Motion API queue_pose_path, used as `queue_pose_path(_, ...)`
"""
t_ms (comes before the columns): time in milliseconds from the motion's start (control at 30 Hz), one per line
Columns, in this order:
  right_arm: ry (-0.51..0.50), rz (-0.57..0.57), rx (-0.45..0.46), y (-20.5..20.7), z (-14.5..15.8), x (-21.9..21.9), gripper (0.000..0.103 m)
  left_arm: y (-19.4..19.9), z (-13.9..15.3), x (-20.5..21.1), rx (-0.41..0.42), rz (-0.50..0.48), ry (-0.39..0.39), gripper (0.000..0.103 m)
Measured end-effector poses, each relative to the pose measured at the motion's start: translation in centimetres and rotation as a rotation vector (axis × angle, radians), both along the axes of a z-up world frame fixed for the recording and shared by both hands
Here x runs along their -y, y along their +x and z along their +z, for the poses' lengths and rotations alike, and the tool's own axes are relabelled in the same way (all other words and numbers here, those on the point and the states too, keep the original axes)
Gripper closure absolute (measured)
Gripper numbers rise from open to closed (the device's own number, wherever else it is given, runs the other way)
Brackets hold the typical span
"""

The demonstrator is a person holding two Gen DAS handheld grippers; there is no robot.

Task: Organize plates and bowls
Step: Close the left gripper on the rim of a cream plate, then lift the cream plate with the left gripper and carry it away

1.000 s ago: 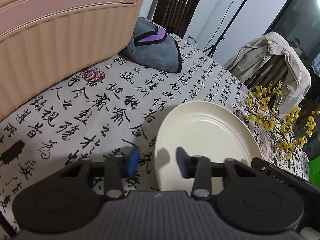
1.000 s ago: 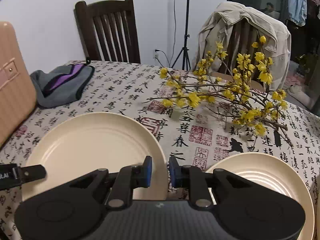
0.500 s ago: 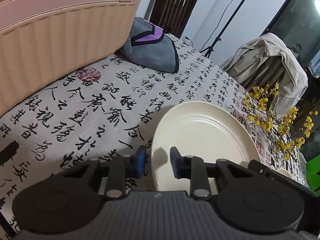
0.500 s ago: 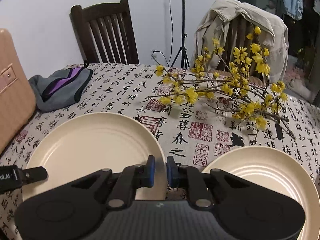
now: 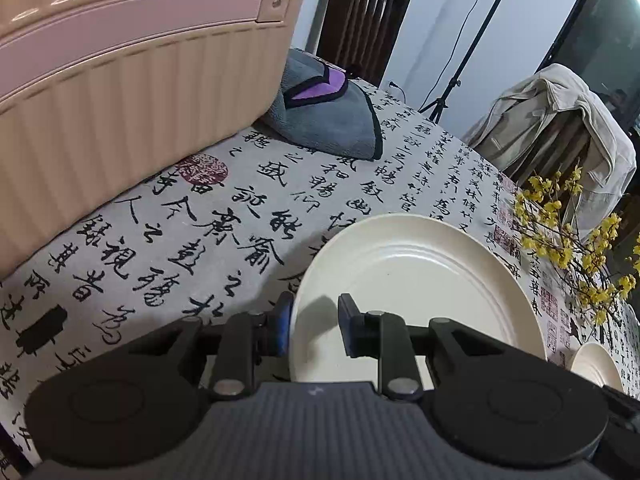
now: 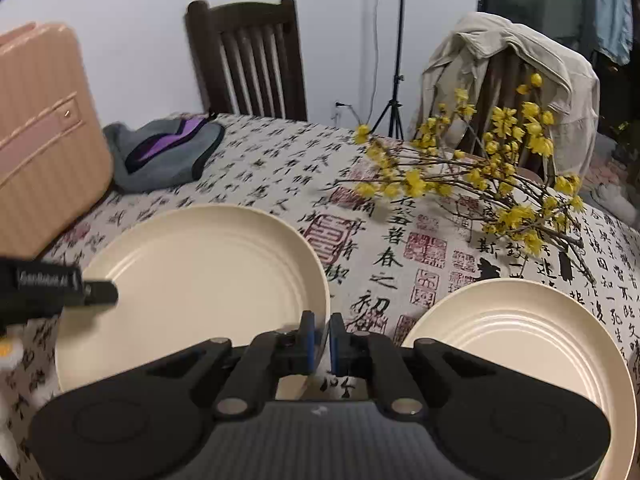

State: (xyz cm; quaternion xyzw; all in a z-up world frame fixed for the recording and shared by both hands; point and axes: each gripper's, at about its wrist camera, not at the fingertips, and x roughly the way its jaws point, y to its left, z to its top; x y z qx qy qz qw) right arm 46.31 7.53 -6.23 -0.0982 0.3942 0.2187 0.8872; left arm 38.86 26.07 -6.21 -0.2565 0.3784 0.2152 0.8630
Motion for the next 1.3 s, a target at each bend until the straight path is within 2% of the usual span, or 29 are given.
queue_pose_path(200, 0.015, 0.006, -0.027, 0.5, -0.1, 0.2, 0.095, 0.0, 0.0, 0.2, -0.003, -0.002, 0.009, 0.078)
queue_pose_path(300, -0.004, 0.021, -0.046, 0.7, -0.4, -0.1, 0.088, 0.1, -0.1, 0.3, -0.001, -0.010, 0.012, 0.078)
queue_pose_path(433, -0.058, 0.035, 0.000, 0.0, -0.5, -1.0, 0.088, 0.2, -0.1, 0.5, -0.007, -0.019, 0.026, 0.078)
queue_pose_path(600, -0.051, 0.017, 0.062, -0.5, -0.1, -0.9, 0.095, 0.2, 0.0, 0.4, -0.010, -0.020, 0.027, 0.078)
queue_pose_path(933, -0.036, 0.038, 0.086, -1.6, 0.4, -0.1, 0.095, -0.1, 0.6, 0.6, 0.001, -0.021, 0.053, 0.078)
queue_pose_path(1100, -0.021, 0.039, 0.108, -2.6, 1.3, 0.4, 0.095, -0.6, 1.2, 1.2, 0.009, -0.027, 0.087, 0.078)
queue_pose_path(1300, -0.001, 0.041, 0.122, -3.7, 2.5, 1.3, 0.095, -1.8, 2.0, 1.7, 0.033, -0.037, 0.092, 0.078)
